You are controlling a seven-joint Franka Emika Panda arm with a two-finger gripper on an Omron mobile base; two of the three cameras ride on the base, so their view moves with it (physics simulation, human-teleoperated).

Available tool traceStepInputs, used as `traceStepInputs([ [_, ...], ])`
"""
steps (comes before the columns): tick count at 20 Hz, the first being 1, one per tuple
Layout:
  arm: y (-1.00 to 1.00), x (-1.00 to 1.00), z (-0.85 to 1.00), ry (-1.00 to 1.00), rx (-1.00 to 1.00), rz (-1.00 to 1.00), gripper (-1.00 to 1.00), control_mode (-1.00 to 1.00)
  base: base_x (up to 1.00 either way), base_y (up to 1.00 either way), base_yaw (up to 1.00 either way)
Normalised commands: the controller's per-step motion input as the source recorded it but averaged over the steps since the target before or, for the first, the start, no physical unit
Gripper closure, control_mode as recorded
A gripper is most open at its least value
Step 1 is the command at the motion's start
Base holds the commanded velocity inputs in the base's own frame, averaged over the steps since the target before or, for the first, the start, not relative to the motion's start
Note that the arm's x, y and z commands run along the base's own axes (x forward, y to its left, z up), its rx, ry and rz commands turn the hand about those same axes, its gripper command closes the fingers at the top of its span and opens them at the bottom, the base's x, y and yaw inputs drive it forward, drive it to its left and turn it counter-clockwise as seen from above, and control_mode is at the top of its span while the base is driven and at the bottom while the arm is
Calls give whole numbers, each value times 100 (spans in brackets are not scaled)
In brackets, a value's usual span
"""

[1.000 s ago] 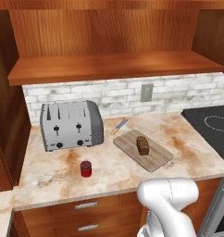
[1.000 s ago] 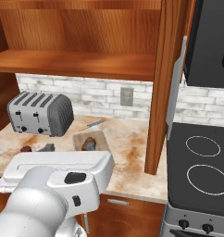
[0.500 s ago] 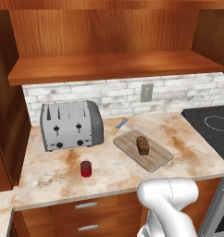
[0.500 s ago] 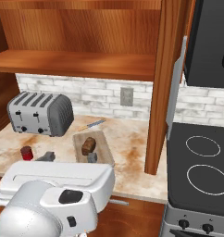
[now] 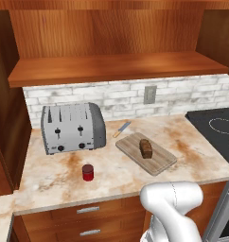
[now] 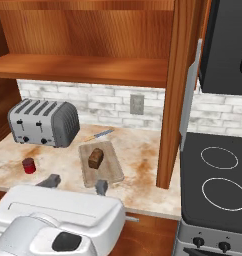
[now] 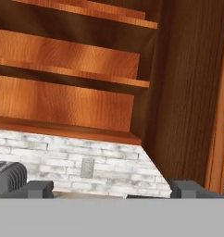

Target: Pick the bread, place it on the cutting board, pick the jam, place it on the counter, and close the cabinet.

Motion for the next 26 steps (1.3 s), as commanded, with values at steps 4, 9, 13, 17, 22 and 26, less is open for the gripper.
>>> traceStepInputs([
  [4,-10,-19,0,-3,0,-9,-100,-100,0,0,0],
  [9,-10,-20,0,-3,0,-9,-100,-100,0,0,0],
  [13,-9,-19,0,-1,0,-10,-100,-100,0,0,0],
  [17,-10,-18,0,0,0,-9,-100,-100,0,0,0],
  [22,-14,-17,0,0,0,-6,-100,-100,0,0,0],
  [26,-16,-12,0,0,0,-1,-100,-100,0,0,0],
])
